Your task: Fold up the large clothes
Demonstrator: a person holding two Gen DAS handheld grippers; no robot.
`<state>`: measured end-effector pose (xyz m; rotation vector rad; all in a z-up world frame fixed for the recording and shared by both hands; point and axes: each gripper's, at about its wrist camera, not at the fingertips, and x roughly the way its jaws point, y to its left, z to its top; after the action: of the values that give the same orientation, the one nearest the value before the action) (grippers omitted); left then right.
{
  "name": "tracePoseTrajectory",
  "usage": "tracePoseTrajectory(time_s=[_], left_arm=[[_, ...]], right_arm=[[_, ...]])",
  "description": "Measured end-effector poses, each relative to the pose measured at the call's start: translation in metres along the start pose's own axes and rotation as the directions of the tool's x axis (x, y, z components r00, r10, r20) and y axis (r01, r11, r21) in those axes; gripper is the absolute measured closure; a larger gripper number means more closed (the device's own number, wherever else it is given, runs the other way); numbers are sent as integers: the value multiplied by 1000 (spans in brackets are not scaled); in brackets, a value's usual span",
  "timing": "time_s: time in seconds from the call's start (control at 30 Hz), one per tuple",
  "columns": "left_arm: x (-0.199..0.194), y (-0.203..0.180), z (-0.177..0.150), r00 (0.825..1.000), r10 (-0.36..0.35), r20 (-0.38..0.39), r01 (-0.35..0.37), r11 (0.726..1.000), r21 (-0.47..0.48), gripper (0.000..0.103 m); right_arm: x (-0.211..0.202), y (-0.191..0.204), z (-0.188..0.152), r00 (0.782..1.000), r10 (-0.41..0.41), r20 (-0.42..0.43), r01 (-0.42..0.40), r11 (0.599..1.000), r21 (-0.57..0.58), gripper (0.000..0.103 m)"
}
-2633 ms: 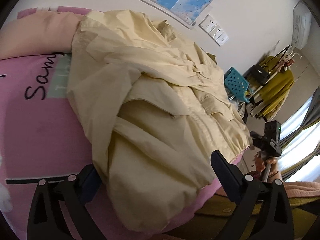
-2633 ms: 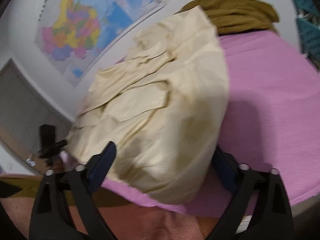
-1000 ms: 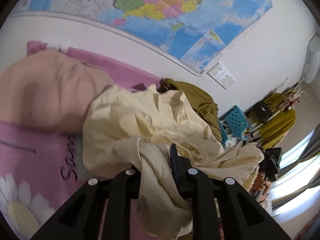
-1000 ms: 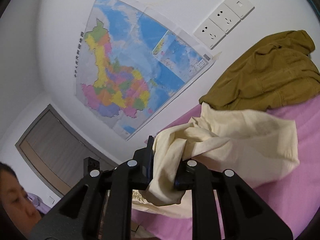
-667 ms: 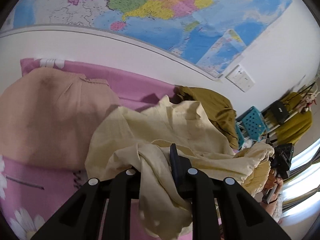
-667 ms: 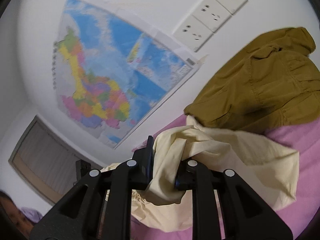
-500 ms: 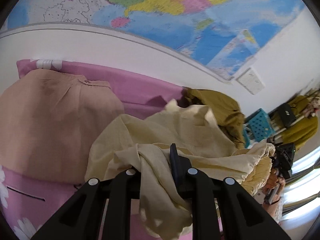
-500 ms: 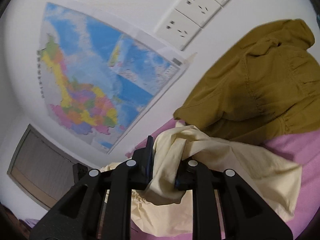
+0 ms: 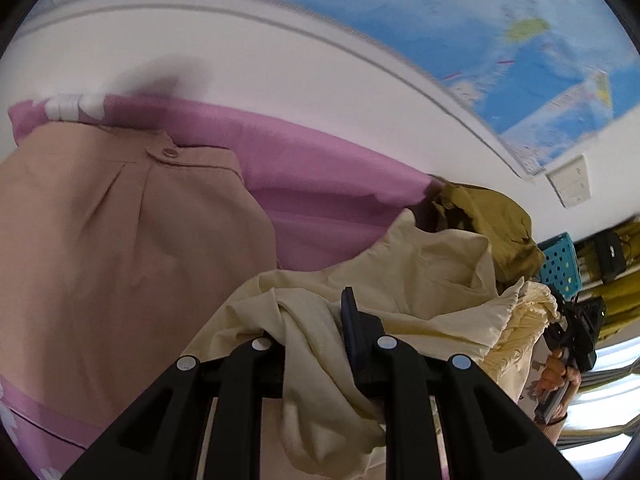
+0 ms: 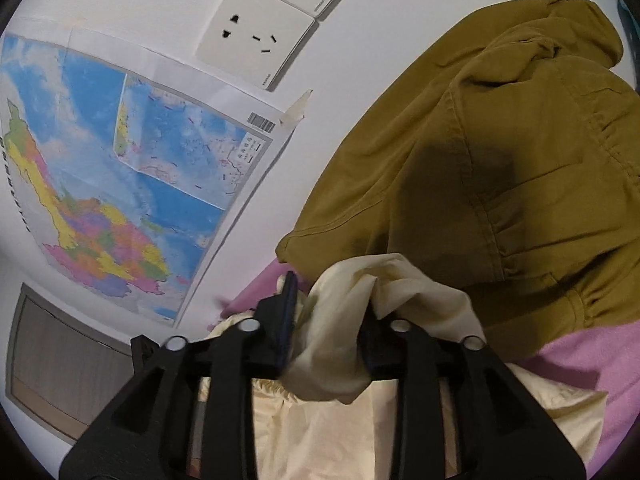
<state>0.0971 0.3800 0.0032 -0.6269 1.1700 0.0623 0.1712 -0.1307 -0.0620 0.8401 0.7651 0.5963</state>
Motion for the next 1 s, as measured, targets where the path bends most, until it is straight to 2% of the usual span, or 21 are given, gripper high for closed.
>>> tracePoseTrajectory(time_s=[0.03,0.07,0.13,0.2,0.27,0.33,0.37,0.47,0.5,0.53,0.57,0.6,0.63,0.7,0.73,0.87,0.93,1.0], left_arm=[[2,1,1,1000,0,-6,0,1000,-5,86],[8,4,4,1000,-6,-18,6,1000,-15,85],[13,8,6,999,-16,-36,15,999,-34,84],[15,12,8,998,-37,-49,34,998,-54,82],[17,17,10,997,-61,-55,57,996,-74,80],[18,18,10,996,-67,-57,63,995,-77,80],[17,19,10,996,-70,-57,65,995,-79,79],[17,16,9,996,-79,-51,74,994,-83,75],[16,17,9,995,-91,-50,86,993,-86,73],[14,17,9,993,-104,-47,100,991,-93,71],[12,17,7,992,-115,-41,111,989,-98,69],[10,16,5,992,-125,-35,121,988,-98,67],[5,14,2,989,-143,-25,140,986,-92,63],[-6,7,-5,987,-163,-1,162,984,-67,54],[-14,3,-9,986,-166,19,167,985,-42,48],[-51,-17,-29,977,-179,114,166,980,110,41],[-57,-31,-39,974,-170,149,138,969,203,35],[-46,-46,-48,981,-115,154,68,957,281,34]], right_arm=[[1,3,-2,1000,-3,4,3,1000,-21,50],[0,7,-4,1000,-6,16,6,999,-41,44],[-5,24,-16,999,-20,39,25,991,-135,19],[-8,42,-34,997,-52,57,64,969,-238,17],[-2,61,-58,997,-66,27,71,931,-359,17],[12,81,-86,990,-141,23,134,858,-497,17],[25,93,-103,980,-195,29,175,791,-587,17],[61,109,-129,959,-282,10,206,677,-707,18],[77,110,-135,940,-340,36,255,629,-735,21],[90,109,-138,920,-387,61,294,581,-759,31],[98,107,-140,909,-410,74,312,552,-773,36],[107,104,-140,902,-424,78,319,535,-782,45],[113,102,-140,898,-433,76,320,525,-789,67],[115,102,-136,900,-428,86,327,529,-783,95],[110,104,-134,908,-408,96,322,535,-781,97],[87,123,-116,931,-318,180,339,569,-749,99],[87,134,-107,930,-291,224,356,562,-747,100],[103,132,-102,923,-321,212,364,557,-747,100]])
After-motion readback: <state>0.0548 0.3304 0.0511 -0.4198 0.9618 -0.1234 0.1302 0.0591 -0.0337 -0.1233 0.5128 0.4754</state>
